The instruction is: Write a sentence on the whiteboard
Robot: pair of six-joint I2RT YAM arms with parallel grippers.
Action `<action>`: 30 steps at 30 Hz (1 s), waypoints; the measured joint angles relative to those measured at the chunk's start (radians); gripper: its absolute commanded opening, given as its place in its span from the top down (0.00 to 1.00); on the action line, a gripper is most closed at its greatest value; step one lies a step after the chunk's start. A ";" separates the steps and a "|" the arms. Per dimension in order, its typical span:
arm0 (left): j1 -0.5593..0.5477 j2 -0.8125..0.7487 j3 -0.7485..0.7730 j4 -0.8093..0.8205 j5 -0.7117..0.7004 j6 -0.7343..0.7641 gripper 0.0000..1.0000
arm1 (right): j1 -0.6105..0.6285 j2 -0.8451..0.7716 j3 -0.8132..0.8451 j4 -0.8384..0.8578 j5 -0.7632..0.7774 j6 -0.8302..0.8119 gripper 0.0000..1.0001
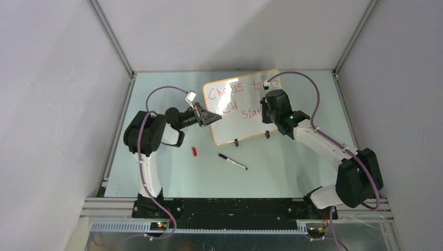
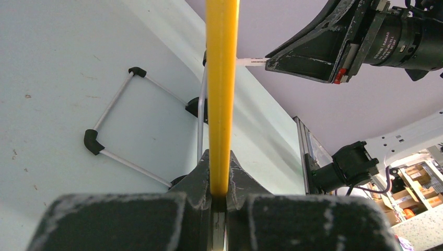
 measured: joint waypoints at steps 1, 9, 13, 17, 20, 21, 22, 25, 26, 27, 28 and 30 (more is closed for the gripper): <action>0.000 0.000 0.000 0.000 0.000 0.000 1.00 | 0.000 0.000 0.001 0.000 0.000 0.000 1.00; 0.000 0.000 0.000 0.000 0.000 0.000 1.00 | -0.005 0.000 0.002 0.000 -0.005 -0.002 1.00; 0.000 0.000 0.000 0.000 0.000 0.000 1.00 | -0.011 0.000 0.002 0.000 -0.011 -0.002 1.00; 0.000 0.000 0.000 0.000 0.000 0.000 1.00 | -0.016 0.000 0.005 0.000 -0.011 -0.002 1.00; 0.000 0.000 0.000 0.000 0.000 0.000 1.00 | -0.019 0.000 0.008 0.000 -0.011 -0.003 1.00; 0.000 0.000 0.000 0.000 0.000 0.000 1.00 | -0.020 0.000 0.008 0.000 -0.011 -0.003 1.00; 0.000 0.000 0.000 0.000 0.000 0.000 1.00 | -0.021 0.000 0.008 0.000 -0.011 -0.002 1.00; 0.000 0.000 0.000 0.000 0.000 0.000 1.00 | -0.021 0.000 0.008 0.000 -0.011 -0.002 1.00; 0.000 0.000 0.000 0.000 0.000 0.000 1.00 | -0.021 0.000 0.008 0.000 -0.012 -0.002 1.00; 0.000 0.000 0.000 0.000 0.000 0.000 1.00 | -0.021 0.000 0.008 0.000 -0.014 -0.002 1.00; 0.000 0.000 0.000 0.000 0.000 0.000 1.00 | -0.021 -0.001 0.008 0.000 -0.014 -0.002 1.00; 0.000 0.000 0.000 0.000 0.000 0.000 1.00 | -0.021 -0.006 0.008 -0.003 -0.018 -0.002 1.00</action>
